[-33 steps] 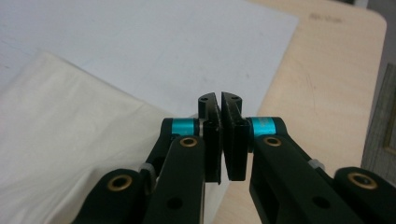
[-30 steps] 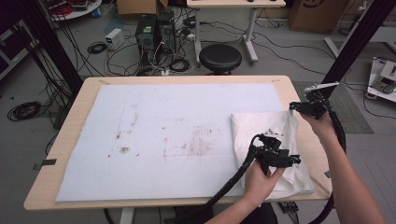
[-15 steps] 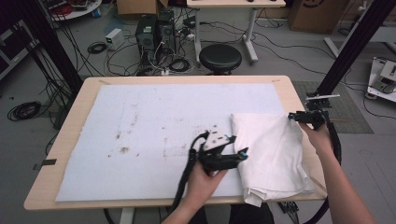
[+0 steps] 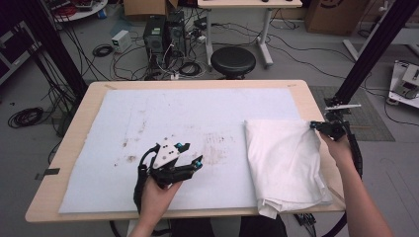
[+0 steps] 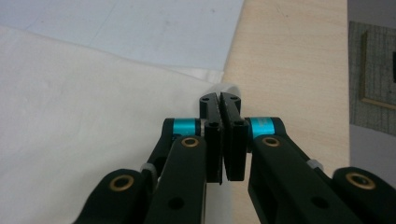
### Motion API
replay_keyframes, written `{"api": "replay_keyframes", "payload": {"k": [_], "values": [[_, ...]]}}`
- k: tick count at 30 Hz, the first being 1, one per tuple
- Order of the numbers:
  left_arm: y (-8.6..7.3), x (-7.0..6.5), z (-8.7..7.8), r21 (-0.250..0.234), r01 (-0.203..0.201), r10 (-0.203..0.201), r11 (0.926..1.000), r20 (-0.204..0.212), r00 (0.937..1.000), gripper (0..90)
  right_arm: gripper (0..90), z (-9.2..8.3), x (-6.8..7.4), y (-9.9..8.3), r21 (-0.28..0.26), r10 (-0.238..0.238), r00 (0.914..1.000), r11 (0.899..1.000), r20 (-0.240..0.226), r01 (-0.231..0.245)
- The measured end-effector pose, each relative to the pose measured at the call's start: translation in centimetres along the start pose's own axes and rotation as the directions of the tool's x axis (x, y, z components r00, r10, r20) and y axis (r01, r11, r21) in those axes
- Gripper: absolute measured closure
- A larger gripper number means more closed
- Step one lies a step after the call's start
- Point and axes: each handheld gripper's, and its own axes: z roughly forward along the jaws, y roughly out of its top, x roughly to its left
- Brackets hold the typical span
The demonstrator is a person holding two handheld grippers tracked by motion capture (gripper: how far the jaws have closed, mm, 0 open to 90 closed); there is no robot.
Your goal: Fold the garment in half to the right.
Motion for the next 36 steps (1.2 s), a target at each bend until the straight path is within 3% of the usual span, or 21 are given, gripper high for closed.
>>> {"api": "replay_keyframes", "payload": {"k": [5, 9, 14, 17, 19, 20, 22, 24, 26, 30, 33, 34, 35, 36], "values": [[-1.3, 1.7, -1.5, -0.003, -0.006, 0.006, 1.0000, -0.039, 0.9992, 41.7, 67.0, -2.9, -0.2, -1.4, -0.044, 0.026, 0.9984, 0.999, 0.051, -0.024], [-2.5, 2.8, -2.0, 0.007, 0.025, -0.024, 0.9997, -0.072, 0.9971, 41.7, 62.3, -6.7, 1.1, -4.7, -0.095, 0.040, 0.9974, 0.995, 0.060, -0.034], [-3.4, 3.1, -2.4, 0.020, 0.037, -0.035, 0.9991, -0.091, 0.9952, 41.7, 57.6, -11.8, 4.9, -10.2, -0.146, 0.023, 0.9985, 0.989, -0.050, -0.030], [-3.4, 3.0, -2.5, 0.018, 0.040, -0.038, 0.9990, -0.098, 0.9945, 41.7, 54.3, -14.2, 7.5, -12.7, -0.169, -0.011, 0.9915, 0.986, -0.130, -0.011], [-3.4, 2.8, -2.4, 0.021, 0.041, -0.039, 0.9989, -0.101, 0.9941, 41.5, 56.0, -15.1, 9.1, -13.8, -0.171, -0.032, 0.9830, 0.985, -0.181, 0.001], [-3.4, 2.7, -2.3, 0.019, 0.040, -0.037, 0.9990, -0.098, 0.9944, 41.5, 60.1, -15.2, 9.6, -14.1, -0.161, -0.047, 0.9826, 0.987, -0.180, 0.017], [-3.4, 2.4, -2.2, 0.027, 0.033, -0.030, 0.9991, -0.100, 0.9946, 41.5, 78.0, -15.0, 10.5, -14.7, -0.117, -0.105, 0.9861, 0.989, -0.129, 0.090], [-3.4, 2.1, -2.2, 0.032, 0.024, -0.021, 0.9992, -0.099, 0.9949, 41.5, 87.3, -14.9, 10.4, -15.4, -0.075, -0.134, 0.9883, 0.989, -0.074, 0.128], [-3.4, 2.0, -2.2, 0.033, 0.021, -0.018, 0.9992, -0.094, 0.9954, 41.5, 88.0, -15.4, 9.7, -16.1, -0.069, -0.119, 0.9921, 0.991, -0.040, 0.116], [-3.5, 1.8, -2.2, 0.038, 0.024, -0.020, 0.9990, -0.090, 0.9957, 41.5, 88.0, -15.7, 8.0, -18.0, -0.038, -0.047, 0.9982, 0.998, -0.039, 0.045], [-3.5, 1.7, -2.2, 0.035, 0.020, -0.017, 0.9992, -0.090, 0.9958, 41.5, 87.5, -15.6, 7.6, -18.7, -0.023, -0.032, 0.9985, 0.999, -0.044, 0.031], [-3.5, 1.7, -2.3, 0.038, 0.021, -0.018, 0.9991, -0.086, 0.9961, 41.5, 85.6, -15.6, 7.5, -18.9, -0.019, -0.031, 0.9982, 0.999, -0.050, 0.030], [-3.5, 1.7, -2.3, 0.038, 0.019, -0.016, 0.9991, -0.088, 0.9960, 41.5, 76.0, -15.8, 7.4, -18.6, -0.023, -0.028, 0.9985, 0.999, -0.046, 0.027], [-3.5, 1.7, -2.3, 0.039, 0.019, -0.016, 0.9991, -0.087, 0.9961, 41.5, 72.7, -15.9, 7.3, -18.0, -0.033, -0.030, 0.9988, 0.999, -0.039, 0.028]]}}
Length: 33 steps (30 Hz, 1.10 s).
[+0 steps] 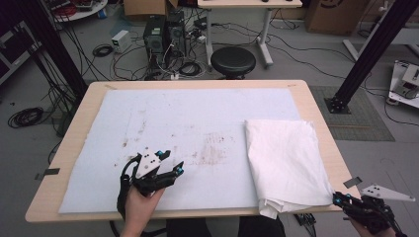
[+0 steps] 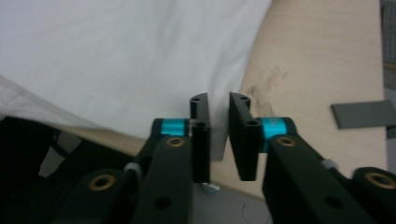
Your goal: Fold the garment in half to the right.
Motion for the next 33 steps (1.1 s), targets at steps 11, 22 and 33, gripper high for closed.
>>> {"api": "replay_keyframes", "payload": {"k": [11, 22, 33], "values": [[-0.4, 0.2, 0.1, 0.005, 0.006, -0.006, 1.0000, -0.009, 0.9999, 41.5, 65.7, 9.3, -4.9, 13.5, -0.067, -0.013, 0.9977, 0.998, 0.067, 0.018], [-1.1, 0.6, 0.0, 0.000, 0.001, -0.001, 1.0000, -0.015, 0.9999, 41.5, 90.0, 18.1, -9.3, 17.0, 0.021, 0.116, 0.9915, 0.993, 0.060, -0.117], [-1.1, 1.2, -0.6, -0.014, 0.027, -0.027, 0.9995, -0.021, 0.9994, 38.7, 61.0, 14.1, -9.2, 15.7, -0.083, 0.160, 0.9766, 0.985, 0.143, -0.150]]}}
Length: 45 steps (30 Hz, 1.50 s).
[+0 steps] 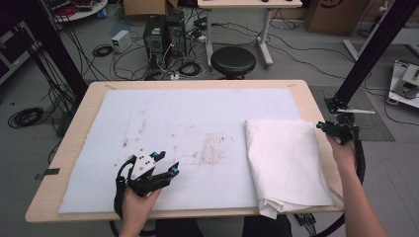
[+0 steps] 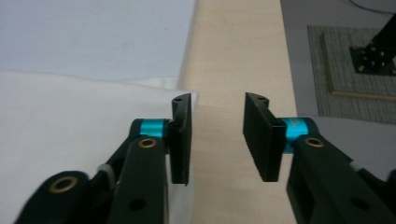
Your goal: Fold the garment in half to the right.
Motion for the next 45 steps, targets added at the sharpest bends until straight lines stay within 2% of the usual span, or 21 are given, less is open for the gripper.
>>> {"api": "replay_keyframes", "payload": {"k": [3, 5, 8, 10, 12, 14, 17, 19, 21, 23, 26, 34, 36, 41, 45], "values": [[0.4, 0.6, -0.6, -0.010, 0.021, -0.021, 0.9997, 0.022, 0.9995, 35.4, 51.2, -3.0, 0.8, -0.7, -0.060, -0.019, 0.9987, 0.998, -0.047, 0.016], [0.8, 0.8, -0.8, -0.013, 0.008, -0.007, 0.9999, 0.023, 0.9997, 34.7, 47.8, -5.6, 1.8, -1.8, -0.107, -0.054, 0.9943, 0.993, -0.092, 0.044], [1.7, 1.1, -1.0, -0.011, -0.004, 0.004, 0.9999, 0.019, 0.9998, 34.0, 45.2, -8.1, 2.8, -3.4, -0.153, -0.096, 0.9893, 0.985, -0.110, 0.078], [2.4, 1.2, -0.9, -0.012, -0.015, 0.015, 0.9998, 0.026, 0.9995, 34.0, 44.0, -9.4, 3.3, -4.3, -0.164, -0.119, 0.9834, 0.982, -0.136, 0.096], [3.0, 1.3, -0.5, -0.003, -0.028, 0.028, 0.9996, 0.040, 0.9988, 34.0, 42.5, -9.9, 3.5, -4.7, -0.163, -0.126, 0.9817, 0.981, -0.143, 0.102], [3.4, 1.3, 0.0, 0.011, -0.046, 0.046, 0.9989, 0.024, 0.9987, 34.0, 40.2, -11.1, 4.0, -5.9, -0.184, -0.142, 0.9776, 0.976, -0.156, 0.113], [3.4, 1.2, 0.4, 0.011, -0.039, 0.038, 0.9992, 0.022, 0.9990, 34.0, 38.4, -11.5, 4.1, -6.5, -0.169, -0.166, 0.9690, 0.976, -0.183, 0.135], [3.0, 1.0, 0.4, 0.000, -0.033, 0.033, 0.9994, 0.027, 0.9991, 33.1, 36.7, -11.6, 4.0, -6.8, -0.178, -0.181, 0.9656, 0.973, -0.186, 0.149], [2.5, 1.1, 0.6, 0.003, -0.024, 0.024, 0.9997, 0.019, 0.9995, 31.4, 35.4, -11.5, 3.8, -7.1, -0.182, -0.186, 0.9620, 0.972, -0.200, 0.150], [2.1, 1.2, 0.8, 0.016, 0.003, -0.003, 0.9999, 0.006, 1.0000, 28.6, 34.4, -11.2, 3.5, -7.3, -0.184, -0.177, 0.9607, 0.973, -0.214, 0.138], [1.6, 1.3, 0.6, 0.017, 0.010, -0.010, 0.9998, -0.002, 0.9999, 27.2, 33.6, -11.0, 3.5, -7.4, -0.184, -0.187, 0.9569, 0.972, -0.222, 0.147], [1.2, 1.6, 0.1, -0.007, 0.018, -0.018, 0.9998, -0.008, 0.9998, 27.2, 31.5, -10.7, 3.8, -7.5, -0.171, -0.194, 0.9546, 0.973, -0.226, 0.157], [1.1, 1.6, 0.2, -0.003, 0.020, -0.020, 0.9998, -0.006, 0.9998, 27.2, 31.4, -10.7, 3.9, -7.4, -0.172, -0.200, 0.9531, 0.971, -0.227, 0.163], [0.9, 1.7, 0.3, 0.010, 0.015, -0.014, 0.9998, -0.013, 0.9998, 27.2, 31.0, -10.7, 3.8, -7.5, -0.170, -0.202, 0.9545, 0.971, -0.220, 0.166], [0.8, 1.7, 0.3, 0.009, 0.025, -0.025, 0.9996, -0.013, 0.9996, 27.2, 31.0, -10.7, 3.8, -7.5, -0.170, -0.198, 0.9565, 0.972, -0.215, 0.163]]}}
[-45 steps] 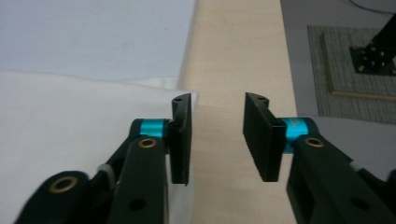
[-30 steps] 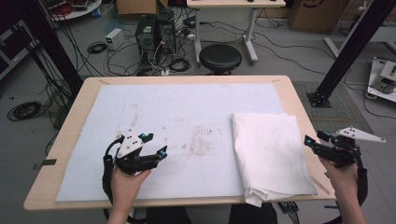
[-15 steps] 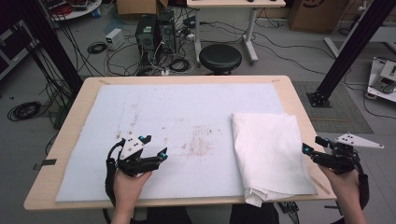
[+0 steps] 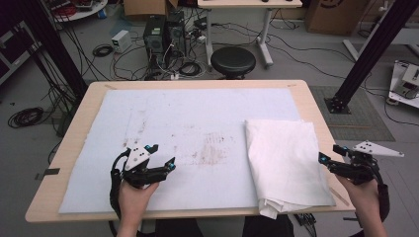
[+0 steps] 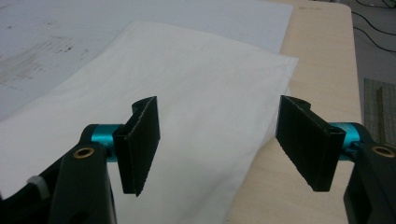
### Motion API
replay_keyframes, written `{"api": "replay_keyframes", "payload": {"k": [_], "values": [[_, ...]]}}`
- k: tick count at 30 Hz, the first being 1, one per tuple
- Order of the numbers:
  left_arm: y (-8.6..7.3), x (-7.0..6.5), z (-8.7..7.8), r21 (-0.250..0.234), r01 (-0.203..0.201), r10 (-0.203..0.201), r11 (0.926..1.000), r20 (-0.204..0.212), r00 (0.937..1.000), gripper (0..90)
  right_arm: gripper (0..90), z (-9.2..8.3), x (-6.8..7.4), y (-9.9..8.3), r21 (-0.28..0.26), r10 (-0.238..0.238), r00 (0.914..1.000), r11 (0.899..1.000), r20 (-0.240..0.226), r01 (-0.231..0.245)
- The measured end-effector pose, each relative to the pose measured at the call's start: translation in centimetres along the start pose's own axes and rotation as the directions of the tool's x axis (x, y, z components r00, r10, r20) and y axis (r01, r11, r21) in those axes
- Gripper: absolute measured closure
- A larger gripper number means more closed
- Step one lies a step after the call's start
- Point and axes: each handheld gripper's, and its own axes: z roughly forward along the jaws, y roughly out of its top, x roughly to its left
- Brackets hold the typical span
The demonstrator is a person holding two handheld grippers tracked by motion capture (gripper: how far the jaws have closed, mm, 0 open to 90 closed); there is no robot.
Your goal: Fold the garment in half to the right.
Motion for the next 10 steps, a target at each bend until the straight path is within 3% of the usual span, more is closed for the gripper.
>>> {"api": "replay_keyframes", "payload": {"k": [10], "values": [[-0.06, -0.09, 0.29, 0.007, -0.003, 0.003, 1.0000, -0.005, 1.0000, 27.2, 30.3, -0.17, 0.02, 0.07, -0.002, 0.000, 1.0000, 1.000, -0.004, 0.000]]}}
